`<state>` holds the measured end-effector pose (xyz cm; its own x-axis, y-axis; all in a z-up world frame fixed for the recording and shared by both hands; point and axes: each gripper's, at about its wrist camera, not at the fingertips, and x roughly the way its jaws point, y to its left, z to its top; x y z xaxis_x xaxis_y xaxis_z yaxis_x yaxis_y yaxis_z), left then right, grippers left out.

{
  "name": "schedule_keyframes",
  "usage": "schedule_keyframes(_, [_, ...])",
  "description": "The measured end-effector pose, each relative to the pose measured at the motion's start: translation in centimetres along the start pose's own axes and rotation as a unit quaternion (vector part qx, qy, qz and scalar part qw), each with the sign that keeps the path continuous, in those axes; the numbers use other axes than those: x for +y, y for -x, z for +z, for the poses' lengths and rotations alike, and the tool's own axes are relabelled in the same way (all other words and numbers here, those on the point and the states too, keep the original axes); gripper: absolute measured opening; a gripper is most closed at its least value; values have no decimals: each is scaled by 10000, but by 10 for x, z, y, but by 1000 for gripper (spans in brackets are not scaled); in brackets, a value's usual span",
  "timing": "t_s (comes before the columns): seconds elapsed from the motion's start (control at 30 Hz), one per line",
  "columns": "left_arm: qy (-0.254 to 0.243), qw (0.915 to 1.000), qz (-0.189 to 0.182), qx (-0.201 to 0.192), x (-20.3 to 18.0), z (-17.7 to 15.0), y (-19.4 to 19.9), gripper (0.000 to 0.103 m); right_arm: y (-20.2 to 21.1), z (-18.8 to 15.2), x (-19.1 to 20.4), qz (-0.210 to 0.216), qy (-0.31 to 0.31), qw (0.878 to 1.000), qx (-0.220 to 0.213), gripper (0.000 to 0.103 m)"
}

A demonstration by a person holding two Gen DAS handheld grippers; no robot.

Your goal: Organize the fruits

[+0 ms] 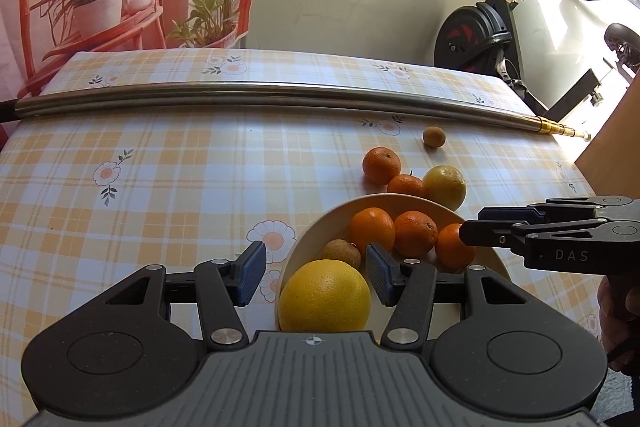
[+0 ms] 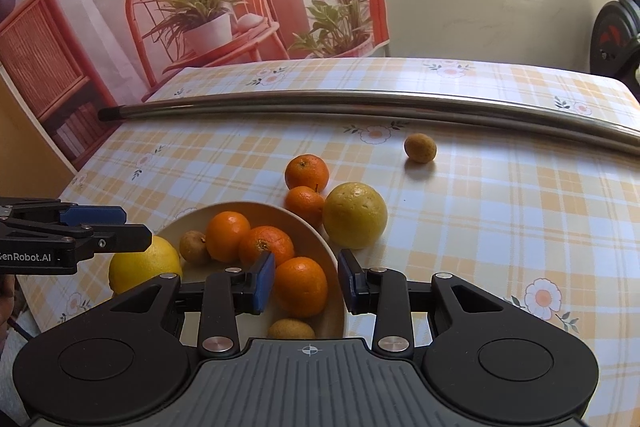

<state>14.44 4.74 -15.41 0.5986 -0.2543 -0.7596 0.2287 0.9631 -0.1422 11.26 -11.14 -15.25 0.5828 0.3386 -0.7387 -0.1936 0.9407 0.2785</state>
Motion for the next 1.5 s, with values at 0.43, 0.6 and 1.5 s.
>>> schedule_keyframes(0.43, [188, 9996, 59, -198, 7, 6, 6, 58, 1, 4, -6, -161, -90, 9998, -126, 32])
schedule_keyframes(0.6, [219, 9993, 93, -276, 11, 13, 8, 58, -2, 10, -12, -268, -143, 9994, -165, 33])
schedule_keyframes(1.5, [556, 9905, 536, -1139, 56, 98, 27, 58, -44, 29, -25, -325, -128, 9994, -35, 42])
